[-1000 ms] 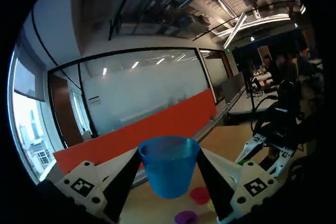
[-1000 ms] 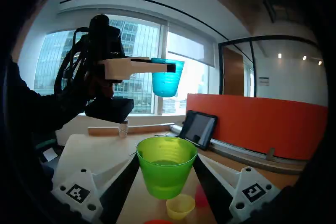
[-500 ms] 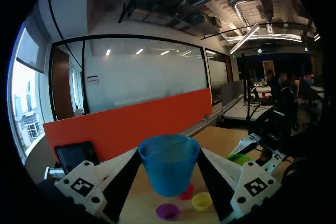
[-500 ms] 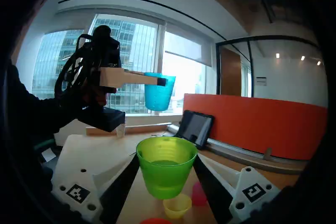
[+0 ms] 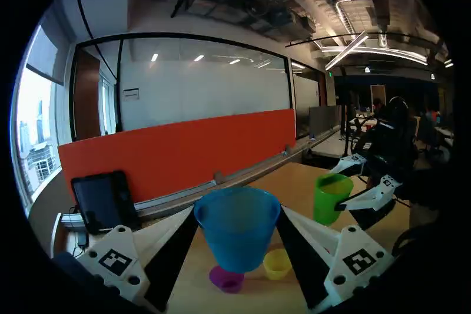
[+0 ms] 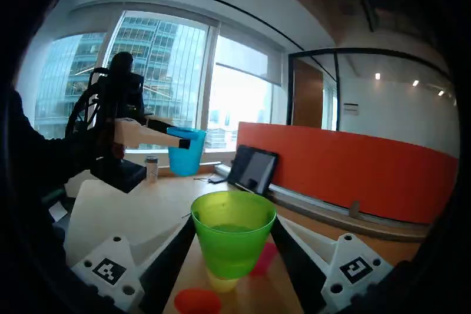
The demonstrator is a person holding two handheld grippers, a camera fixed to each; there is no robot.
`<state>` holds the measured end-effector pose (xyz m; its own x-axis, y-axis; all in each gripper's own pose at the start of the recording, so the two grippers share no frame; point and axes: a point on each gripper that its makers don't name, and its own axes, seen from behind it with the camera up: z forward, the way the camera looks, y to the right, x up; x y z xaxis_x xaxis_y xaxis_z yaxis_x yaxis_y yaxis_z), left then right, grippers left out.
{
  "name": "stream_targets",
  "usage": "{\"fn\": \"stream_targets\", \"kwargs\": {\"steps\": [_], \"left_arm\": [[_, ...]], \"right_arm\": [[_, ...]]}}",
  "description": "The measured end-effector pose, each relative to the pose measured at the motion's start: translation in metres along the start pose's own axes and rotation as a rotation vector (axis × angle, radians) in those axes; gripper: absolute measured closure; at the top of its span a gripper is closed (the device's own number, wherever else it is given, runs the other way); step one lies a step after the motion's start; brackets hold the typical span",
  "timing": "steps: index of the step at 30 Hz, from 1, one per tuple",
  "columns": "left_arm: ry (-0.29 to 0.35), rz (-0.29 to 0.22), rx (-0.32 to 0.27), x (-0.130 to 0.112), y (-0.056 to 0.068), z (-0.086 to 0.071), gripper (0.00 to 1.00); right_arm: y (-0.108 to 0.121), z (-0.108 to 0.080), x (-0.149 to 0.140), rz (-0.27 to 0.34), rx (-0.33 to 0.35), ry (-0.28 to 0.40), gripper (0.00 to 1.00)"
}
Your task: Pour water
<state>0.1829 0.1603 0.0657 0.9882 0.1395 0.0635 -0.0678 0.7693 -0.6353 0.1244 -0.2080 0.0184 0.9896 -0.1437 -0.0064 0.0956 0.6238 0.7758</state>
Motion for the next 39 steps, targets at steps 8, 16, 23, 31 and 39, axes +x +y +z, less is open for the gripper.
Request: {"fn": "stream_targets", "kwargs": {"steps": [8,16,23,31,39], "left_arm": [[-0.025,-0.010,-0.002,-0.026,0.006,-0.003,0.11],[-0.050,-0.010,-0.003,-0.047,0.009,-0.007,0.11],[-0.070,0.009,-0.007,-0.060,0.013,-0.010,0.10],[-0.110,0.014,-0.021,-0.078,0.017,-0.008,0.10],[-0.178,0.023,-0.041,-0.109,0.027,-0.007,0.10]], "right_arm": [[0.024,-0.020,-0.002,-0.008,-0.060,-0.020,0.10],[0.046,-0.037,-0.010,-0.009,-0.111,-0.039,0.10],[0.058,-0.044,-0.011,-0.011,-0.138,-0.051,0.10],[0.063,-0.047,-0.019,0.005,-0.138,-0.080,0.10],[0.066,-0.051,-0.042,0.014,-0.131,-0.156,0.09]]}}
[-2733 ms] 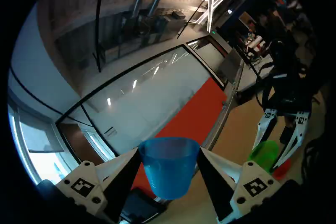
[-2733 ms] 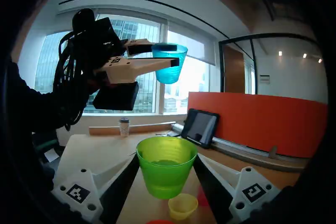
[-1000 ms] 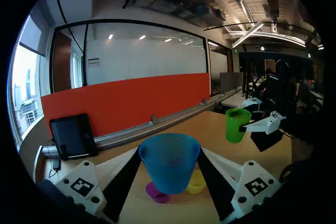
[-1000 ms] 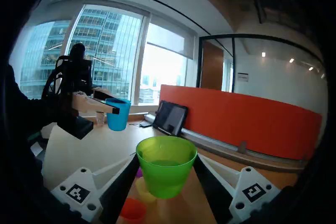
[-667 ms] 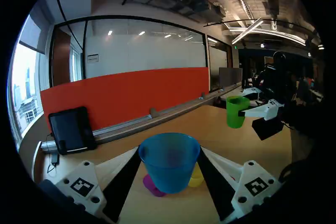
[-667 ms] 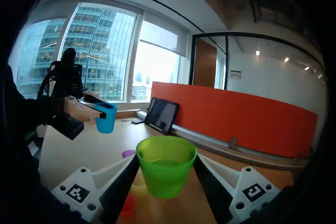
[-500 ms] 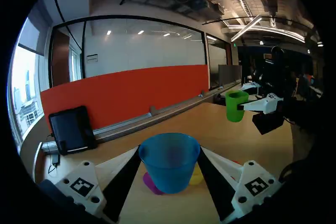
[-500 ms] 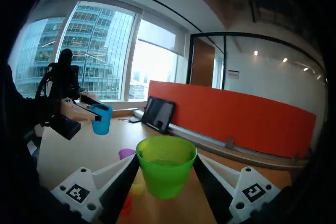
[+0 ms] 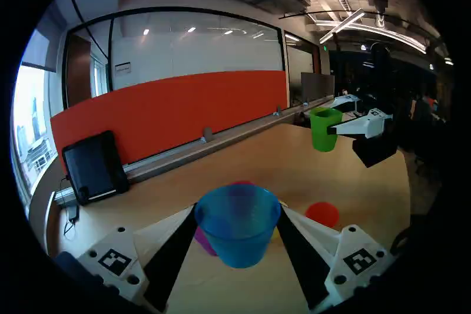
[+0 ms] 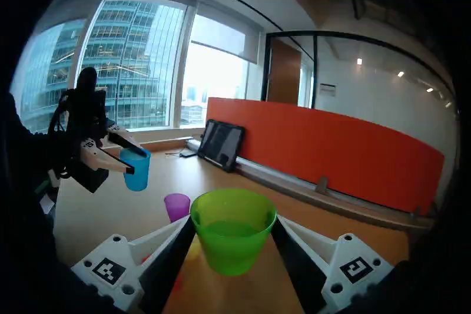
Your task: Pour water
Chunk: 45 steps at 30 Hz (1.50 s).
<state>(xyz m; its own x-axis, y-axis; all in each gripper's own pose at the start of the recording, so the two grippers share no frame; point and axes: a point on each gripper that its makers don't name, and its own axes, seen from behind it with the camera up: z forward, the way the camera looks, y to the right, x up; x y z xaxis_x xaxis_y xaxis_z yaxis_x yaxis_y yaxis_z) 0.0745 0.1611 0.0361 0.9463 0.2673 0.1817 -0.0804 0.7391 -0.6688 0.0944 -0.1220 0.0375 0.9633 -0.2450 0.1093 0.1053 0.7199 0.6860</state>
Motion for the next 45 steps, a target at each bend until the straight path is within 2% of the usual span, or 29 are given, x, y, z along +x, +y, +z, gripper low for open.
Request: {"fn": "stream_targets", "kwargs": {"steps": [8,23,36,45], "left_arm": [[-0.063,0.010,-0.022,-0.028,0.011,0.009,0.10],[-0.181,0.024,-0.077,-0.080,0.026,0.018,0.10],[-0.261,0.027,-0.101,-0.112,0.025,0.028,0.09],[-0.288,0.020,-0.107,-0.125,0.023,0.034,0.09]], "right_arm": [[0.002,0.002,-0.024,0.016,0.011,-0.087,0.09],[-0.005,0.006,-0.067,0.005,0.059,-0.233,0.09],[-0.001,0.011,-0.098,0.012,0.066,-0.318,0.09],[-0.003,0.015,-0.114,0.015,0.074,-0.352,0.09]]}}
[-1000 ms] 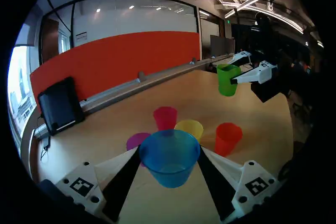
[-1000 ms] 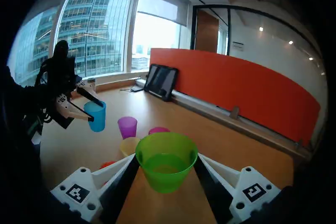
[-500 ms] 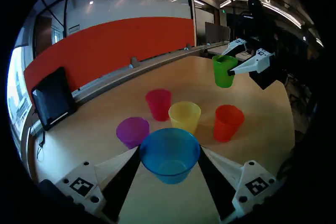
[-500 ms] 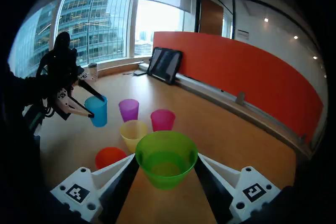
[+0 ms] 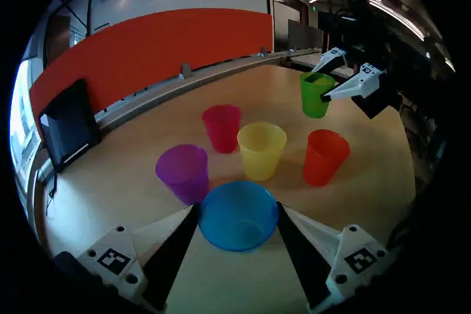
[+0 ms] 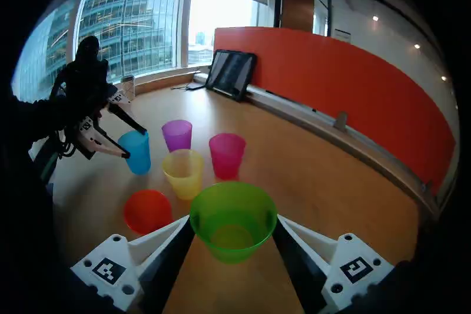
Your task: Pour water
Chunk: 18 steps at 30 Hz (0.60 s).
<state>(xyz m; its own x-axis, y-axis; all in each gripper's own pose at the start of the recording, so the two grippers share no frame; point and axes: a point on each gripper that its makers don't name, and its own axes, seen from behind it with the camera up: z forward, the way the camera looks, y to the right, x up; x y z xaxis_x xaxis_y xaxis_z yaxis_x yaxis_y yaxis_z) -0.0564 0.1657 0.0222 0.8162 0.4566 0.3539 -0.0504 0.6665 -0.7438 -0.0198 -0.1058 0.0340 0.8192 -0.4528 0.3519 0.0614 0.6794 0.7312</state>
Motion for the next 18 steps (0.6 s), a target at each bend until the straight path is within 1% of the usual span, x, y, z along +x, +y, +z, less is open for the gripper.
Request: {"fn": "stream_targets", "kwargs": {"steps": [8,12,18], "left_arm": [[-0.010,0.018,0.008,-0.008,0.000,0.006,0.08],[-0.009,0.018,0.008,-0.008,0.001,0.007,0.08],[-0.027,0.022,0.007,-0.016,0.001,0.008,0.08]], "right_arm": [[0.000,0.008,-0.008,0.010,0.002,-0.011,0.09],[-0.001,0.012,-0.014,0.009,0.002,-0.020,0.09],[-0.004,0.017,-0.023,0.010,0.002,-0.032,0.09]]}}
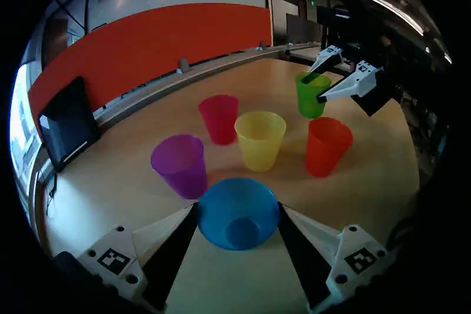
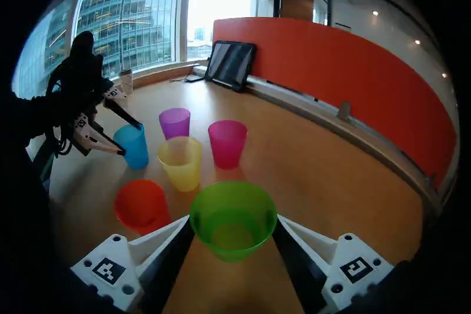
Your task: Pour water
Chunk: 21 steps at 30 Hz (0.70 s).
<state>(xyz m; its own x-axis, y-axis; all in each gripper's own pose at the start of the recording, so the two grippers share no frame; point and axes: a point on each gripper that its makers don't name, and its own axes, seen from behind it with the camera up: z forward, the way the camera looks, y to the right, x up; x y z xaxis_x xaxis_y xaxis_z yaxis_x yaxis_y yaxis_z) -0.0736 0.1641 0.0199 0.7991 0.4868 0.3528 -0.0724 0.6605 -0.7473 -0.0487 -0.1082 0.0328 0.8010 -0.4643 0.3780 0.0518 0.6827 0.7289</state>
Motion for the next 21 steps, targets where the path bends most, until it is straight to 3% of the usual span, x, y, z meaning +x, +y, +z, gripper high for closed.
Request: {"fn": "stream_targets", "kwargs": {"steps": [8,21], "left_arm": [[-0.030,0.003,-0.003,-0.010,0.002,0.000,0.03],[-0.057,-0.025,-0.002,-0.025,0.005,-0.006,0.03]], "right_arm": [[-0.002,0.008,-0.009,0.001,0.000,-0.010,0.09],[-0.004,0.020,-0.024,0.020,-0.004,-0.027,0.09]]}}
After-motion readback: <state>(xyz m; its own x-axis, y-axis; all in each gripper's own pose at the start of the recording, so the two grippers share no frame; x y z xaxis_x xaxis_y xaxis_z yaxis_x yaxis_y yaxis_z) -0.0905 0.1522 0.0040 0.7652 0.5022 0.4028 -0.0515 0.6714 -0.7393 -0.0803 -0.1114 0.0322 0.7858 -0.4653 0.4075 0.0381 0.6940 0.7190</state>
